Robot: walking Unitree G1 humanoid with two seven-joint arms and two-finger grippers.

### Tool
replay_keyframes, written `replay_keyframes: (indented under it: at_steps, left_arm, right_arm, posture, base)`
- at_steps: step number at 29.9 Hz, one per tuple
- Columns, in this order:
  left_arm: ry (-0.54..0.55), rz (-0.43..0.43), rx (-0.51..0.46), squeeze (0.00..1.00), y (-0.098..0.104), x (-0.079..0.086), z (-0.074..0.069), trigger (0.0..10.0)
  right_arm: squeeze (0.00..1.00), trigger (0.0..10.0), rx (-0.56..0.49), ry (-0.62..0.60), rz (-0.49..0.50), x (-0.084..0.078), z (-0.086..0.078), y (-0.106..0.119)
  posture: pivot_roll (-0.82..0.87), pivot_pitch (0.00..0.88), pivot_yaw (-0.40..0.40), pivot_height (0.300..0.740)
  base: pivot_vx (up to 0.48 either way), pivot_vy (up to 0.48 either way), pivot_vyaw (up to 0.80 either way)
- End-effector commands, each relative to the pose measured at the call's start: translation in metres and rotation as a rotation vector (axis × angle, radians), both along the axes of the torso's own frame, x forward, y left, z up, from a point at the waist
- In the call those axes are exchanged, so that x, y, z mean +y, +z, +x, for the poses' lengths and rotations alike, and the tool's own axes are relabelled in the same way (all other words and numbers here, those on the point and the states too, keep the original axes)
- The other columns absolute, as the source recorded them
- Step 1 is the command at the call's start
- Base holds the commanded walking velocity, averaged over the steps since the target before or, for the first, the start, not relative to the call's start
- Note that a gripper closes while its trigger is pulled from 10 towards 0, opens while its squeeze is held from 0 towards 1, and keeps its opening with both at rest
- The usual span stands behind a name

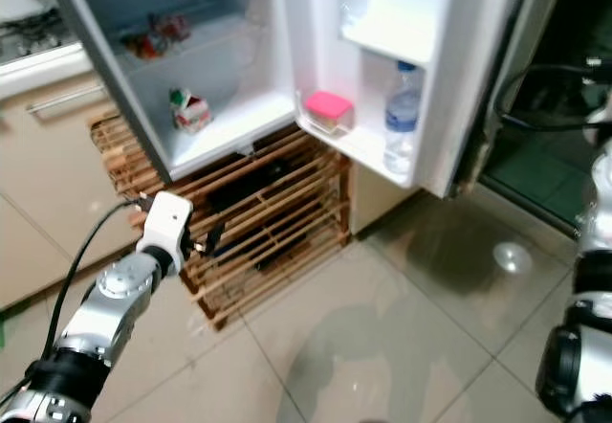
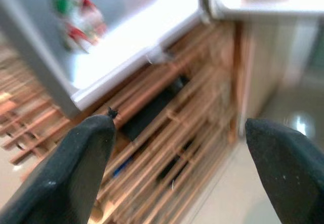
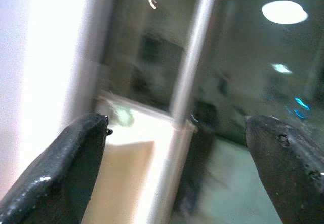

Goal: Restocking fridge

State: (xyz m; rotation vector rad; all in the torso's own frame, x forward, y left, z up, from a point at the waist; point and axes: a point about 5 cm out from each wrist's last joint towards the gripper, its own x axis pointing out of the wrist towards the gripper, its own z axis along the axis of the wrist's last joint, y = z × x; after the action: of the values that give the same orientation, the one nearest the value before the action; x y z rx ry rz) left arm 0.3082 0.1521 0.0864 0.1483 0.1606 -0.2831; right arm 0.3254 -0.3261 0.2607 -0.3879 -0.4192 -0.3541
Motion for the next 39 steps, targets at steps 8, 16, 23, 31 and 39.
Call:
replay_keyframes:
  at_steps: [8, 16, 23, 31, 39]
  left_arm:
    - [-0.092, -0.143, -0.185, 0.00, 0.042, -0.035, 0.002, 10.0]
    - [-0.024, -0.163, -0.163, 0.00, 0.045, -0.032, 0.014, 10.0]
    - [0.027, -0.176, -0.123, 0.00, 0.038, -0.029, 0.017, 10.0]
    - [-0.008, -0.188, -0.159, 0.00, 0.044, -0.034, 0.018, 10.0]
    - [-0.044, -0.188, -0.166, 0.00, 0.045, -0.042, 0.020, 10.0]
  right_arm:
    - [0.03, 10.0, 0.041, -0.103, 0.145, 0.018, -0.040, -0.053]
    - [0.04, 10.0, 0.078, -0.191, 0.163, 0.019, -0.054, -0.060]
    - [0.05, 10.0, 0.020, -0.249, 0.125, 0.001, -0.064, -0.035]
    - [0.09, 10.0, 0.031, -0.312, 0.156, 0.002, -0.080, -0.045]
    - [0.12, 10.0, 0.078, -0.326, 0.165, 0.007, -0.086, -0.058]
  posture:
    - [-0.20, 0.000, 0.140, 0.740]
    - [-0.21, 0.000, 0.138, 0.740]
    - [-0.22, 0.000, 0.147, 0.740]
    - [-0.23, 0.000, 0.143, 0.740]
    - [-0.25, 0.000, 0.154, 0.740]
  base:
    - [0.000, -0.465, 0.00]
    - [0.000, -0.460, 0.00]
    - [0.000, -0.063, 0.10]
    - [0.000, 0.000, 0.72]
    - [0.000, 0.000, 0.70]
